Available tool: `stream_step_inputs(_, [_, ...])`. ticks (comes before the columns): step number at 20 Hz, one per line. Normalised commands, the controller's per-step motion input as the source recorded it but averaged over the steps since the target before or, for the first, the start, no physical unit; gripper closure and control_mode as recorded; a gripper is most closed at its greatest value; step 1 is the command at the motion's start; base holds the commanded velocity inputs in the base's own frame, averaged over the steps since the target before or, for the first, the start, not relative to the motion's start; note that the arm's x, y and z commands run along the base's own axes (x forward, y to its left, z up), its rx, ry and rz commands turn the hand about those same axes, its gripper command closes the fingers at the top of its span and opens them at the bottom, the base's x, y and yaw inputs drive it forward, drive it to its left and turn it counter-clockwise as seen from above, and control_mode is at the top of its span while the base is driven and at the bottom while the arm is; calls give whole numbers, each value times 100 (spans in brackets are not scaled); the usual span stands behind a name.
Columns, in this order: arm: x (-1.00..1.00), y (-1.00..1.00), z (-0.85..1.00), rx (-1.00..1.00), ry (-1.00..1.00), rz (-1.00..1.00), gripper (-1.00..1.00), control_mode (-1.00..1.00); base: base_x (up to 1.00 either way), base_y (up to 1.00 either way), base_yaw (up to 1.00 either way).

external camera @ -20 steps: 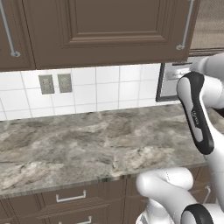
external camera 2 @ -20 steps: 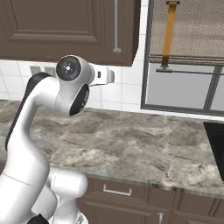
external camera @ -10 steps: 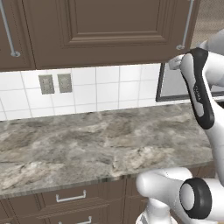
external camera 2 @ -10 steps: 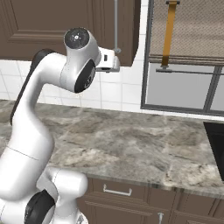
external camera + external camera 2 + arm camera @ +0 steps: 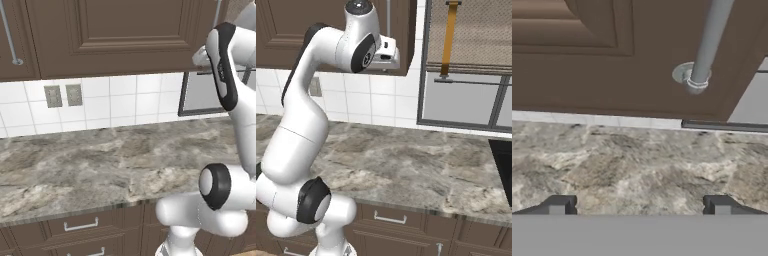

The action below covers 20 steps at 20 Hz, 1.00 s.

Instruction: Open the cabinet, pick the kettle from the cabinet, and place it in the sink.

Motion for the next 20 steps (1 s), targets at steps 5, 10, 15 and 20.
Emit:
stream_step_inputs(5, [34, -13, 11, 0, 5, 5, -100, -100, 0, 0, 0])
stream_step_inputs(10, [27, -21, 6, 0, 0, 2, -100, -100, 0, 0, 0])
stream_step_inputs(15, [32, -17, 7, 0, 0, 0, -100, -100, 0, 0, 0])
stream_step_inputs(20, [38, -12, 11, 0, 0, 0, -100, -100, 0, 0, 0])
